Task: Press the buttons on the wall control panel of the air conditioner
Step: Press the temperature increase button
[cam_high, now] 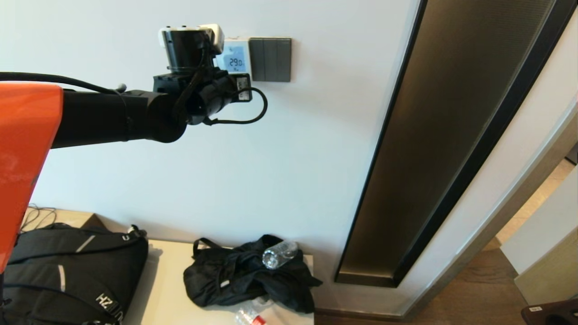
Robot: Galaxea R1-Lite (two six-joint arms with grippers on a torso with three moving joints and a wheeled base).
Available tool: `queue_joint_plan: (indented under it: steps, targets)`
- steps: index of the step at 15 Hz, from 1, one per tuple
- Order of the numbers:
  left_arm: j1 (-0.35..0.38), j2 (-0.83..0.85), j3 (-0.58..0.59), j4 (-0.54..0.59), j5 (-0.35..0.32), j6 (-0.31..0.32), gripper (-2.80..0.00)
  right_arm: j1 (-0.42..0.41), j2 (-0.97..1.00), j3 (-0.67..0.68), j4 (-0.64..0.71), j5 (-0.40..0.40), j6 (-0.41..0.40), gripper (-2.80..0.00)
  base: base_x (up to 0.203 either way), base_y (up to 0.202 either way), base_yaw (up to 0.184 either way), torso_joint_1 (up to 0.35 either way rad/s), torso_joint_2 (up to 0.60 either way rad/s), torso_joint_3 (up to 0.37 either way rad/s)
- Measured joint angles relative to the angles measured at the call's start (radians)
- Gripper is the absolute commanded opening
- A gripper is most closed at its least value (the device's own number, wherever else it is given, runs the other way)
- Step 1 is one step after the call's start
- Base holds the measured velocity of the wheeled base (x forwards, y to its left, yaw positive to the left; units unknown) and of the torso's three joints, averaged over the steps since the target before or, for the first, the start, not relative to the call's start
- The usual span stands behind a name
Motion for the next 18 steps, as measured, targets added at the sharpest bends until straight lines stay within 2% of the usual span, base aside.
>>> queue_joint_plan:
  steps: [5,9,13,18]
  targets:
    - [0.0,0.002,0.003,-0.006,0.0,-0.001,-2.8,0.0,0.0,0.0,0.0,0.0,0.0,-2.8,0.0,0.0,0.0,0.0,0.0,0.0]
    - [0.0,-0.026,0.048,-0.01,0.001,-0.004,-2.8,0.0,0.0,0.0,0.0,0.0,0.0,-2.8,0.0,0.0,0.0,0.0,0.0,0.0]
    - [0.0,-0.116,0.149,-0.021,0.0,-0.004,-2.8,0.0,0.0,0.0,0.0,0.0,0.0,-2.8,0.0,0.0,0.0,0.0,0.0,0.0]
    - [0.001,-0.294,0.371,-0.091,0.001,0.001,-2.8,0.0,0.0,0.0,0.0,0.0,0.0,-2.8,0.0,0.0,0.0,0.0,0.0,0.0]
